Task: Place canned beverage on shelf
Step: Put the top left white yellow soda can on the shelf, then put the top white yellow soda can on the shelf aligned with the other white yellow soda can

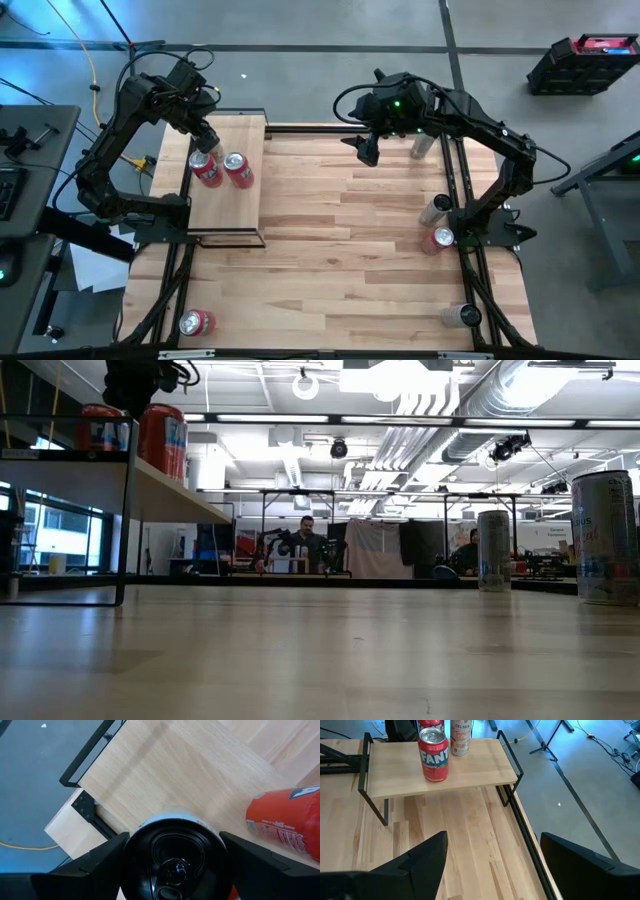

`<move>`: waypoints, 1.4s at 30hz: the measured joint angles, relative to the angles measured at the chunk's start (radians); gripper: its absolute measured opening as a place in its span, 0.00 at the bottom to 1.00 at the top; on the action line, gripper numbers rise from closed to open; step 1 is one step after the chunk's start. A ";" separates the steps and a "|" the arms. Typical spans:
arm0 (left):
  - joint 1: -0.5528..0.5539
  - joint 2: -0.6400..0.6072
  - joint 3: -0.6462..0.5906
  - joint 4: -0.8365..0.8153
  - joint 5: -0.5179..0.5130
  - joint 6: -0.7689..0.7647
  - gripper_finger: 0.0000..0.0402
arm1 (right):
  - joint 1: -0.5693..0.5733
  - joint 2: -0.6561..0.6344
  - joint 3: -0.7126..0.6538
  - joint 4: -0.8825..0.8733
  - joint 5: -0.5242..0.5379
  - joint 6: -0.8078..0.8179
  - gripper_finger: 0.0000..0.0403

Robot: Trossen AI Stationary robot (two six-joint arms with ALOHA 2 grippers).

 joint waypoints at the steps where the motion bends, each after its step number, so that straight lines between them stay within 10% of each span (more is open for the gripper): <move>1: 0.000 0.000 0.000 0.000 0.003 -0.006 0.74 | 0.000 0.000 0.000 0.000 0.000 0.000 0.76; 17: 0.000 0.000 0.000 0.022 -0.044 -0.017 0.94 | 0.000 0.000 0.000 0.000 0.000 0.000 0.76; 42: -0.050 0.000 0.000 0.234 -0.040 -0.133 0.94 | 0.000 0.000 0.000 0.009 0.000 0.000 0.76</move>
